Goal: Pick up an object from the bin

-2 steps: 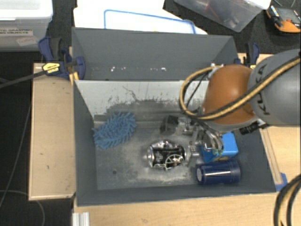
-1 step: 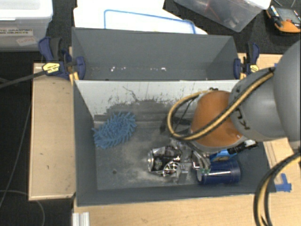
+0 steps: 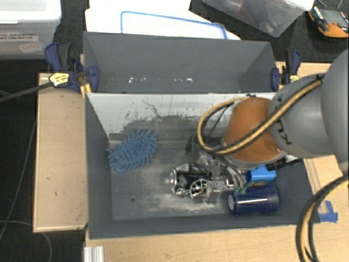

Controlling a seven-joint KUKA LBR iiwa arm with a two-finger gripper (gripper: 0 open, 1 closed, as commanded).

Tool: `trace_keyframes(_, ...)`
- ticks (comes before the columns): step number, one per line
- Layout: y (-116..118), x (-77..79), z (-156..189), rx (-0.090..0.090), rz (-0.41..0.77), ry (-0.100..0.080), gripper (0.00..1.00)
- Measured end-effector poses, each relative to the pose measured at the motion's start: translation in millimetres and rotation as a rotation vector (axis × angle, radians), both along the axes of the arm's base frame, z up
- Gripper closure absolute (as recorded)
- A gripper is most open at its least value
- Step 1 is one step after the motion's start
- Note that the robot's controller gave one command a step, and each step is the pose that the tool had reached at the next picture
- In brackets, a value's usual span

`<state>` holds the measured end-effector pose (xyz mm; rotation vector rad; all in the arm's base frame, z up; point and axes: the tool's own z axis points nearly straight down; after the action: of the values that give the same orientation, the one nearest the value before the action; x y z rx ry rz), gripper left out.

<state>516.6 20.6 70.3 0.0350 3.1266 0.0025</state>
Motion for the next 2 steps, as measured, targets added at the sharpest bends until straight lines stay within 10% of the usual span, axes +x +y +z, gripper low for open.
trace_keyframes(1,11.3,-29.5,-0.3,0.003,-0.175,0.011,0.00)
trace_keyframes(2,-3.8,-0.9,-0.1,0.000,-0.026,-0.001,0.00)
